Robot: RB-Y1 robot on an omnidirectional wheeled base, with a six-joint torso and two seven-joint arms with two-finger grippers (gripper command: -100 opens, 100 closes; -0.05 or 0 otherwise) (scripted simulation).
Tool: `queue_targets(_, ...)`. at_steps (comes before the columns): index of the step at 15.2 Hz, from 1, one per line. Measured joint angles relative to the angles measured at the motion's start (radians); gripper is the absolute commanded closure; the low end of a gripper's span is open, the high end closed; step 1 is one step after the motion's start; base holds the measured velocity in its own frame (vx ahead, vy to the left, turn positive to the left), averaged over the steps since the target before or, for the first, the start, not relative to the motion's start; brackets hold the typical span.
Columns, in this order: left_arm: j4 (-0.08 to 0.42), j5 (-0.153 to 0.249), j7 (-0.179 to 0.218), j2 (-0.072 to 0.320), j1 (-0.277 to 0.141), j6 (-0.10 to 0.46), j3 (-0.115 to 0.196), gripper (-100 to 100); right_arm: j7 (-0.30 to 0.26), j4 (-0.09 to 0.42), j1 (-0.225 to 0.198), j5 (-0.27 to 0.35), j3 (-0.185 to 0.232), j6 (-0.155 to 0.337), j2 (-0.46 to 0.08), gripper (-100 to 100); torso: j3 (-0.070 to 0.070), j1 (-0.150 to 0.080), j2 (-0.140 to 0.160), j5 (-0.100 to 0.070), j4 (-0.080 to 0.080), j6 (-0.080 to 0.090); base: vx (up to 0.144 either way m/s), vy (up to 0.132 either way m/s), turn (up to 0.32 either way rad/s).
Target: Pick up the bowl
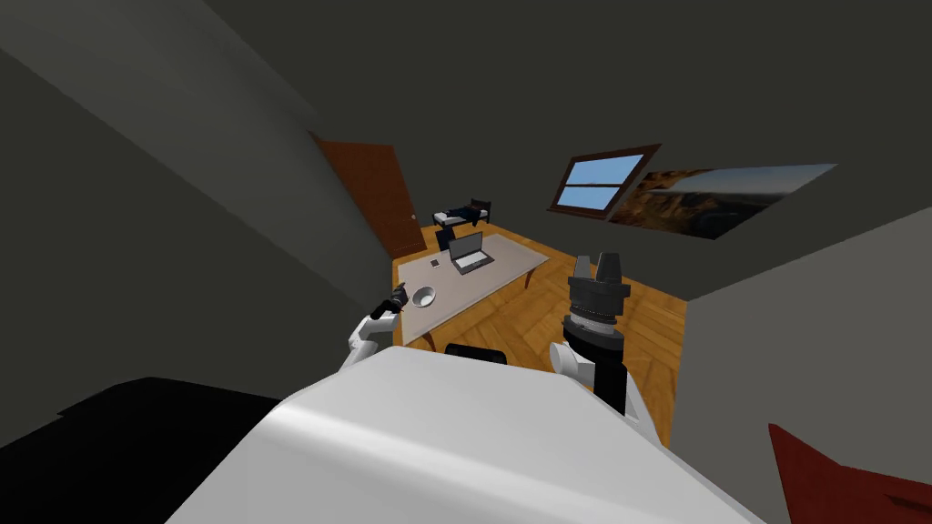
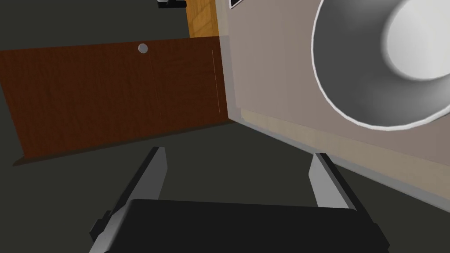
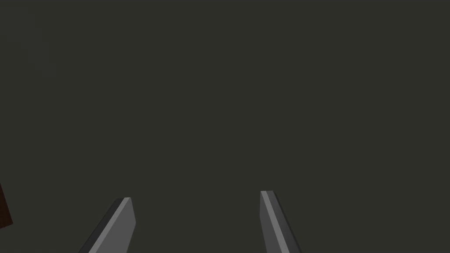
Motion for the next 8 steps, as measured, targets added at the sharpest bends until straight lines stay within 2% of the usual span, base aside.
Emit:
queue_targets(4,0.060,0.019,0.003,0.000,-0.023,0.084,0.025,-100,0.000,0.000,0.000,0.000,0.000,0.000,0.000,0,0.000,0.000,0.000,0.000,0.000,0.000,-0.002,0.008,-0.173)
queue_targets(6,0.111,0.026,0.005,0.000,-0.051,0.122,0.038,-100,0.000,0.000,0.000,0.000,0.000,0.000,0.000,0,0.000,0.000,0.000,0.000,0.000,0.000,0.000,0.010,-0.157)
queue_targets(8,0.142,0.043,0.006,0.004,-0.055,0.162,0.049,-100,0.000,0.000,0.000,0.000,0.000,0.000,0.000,0,0.000,0.000,0.000,0.000,0.000,0.000,0.000,0.010,-0.166)
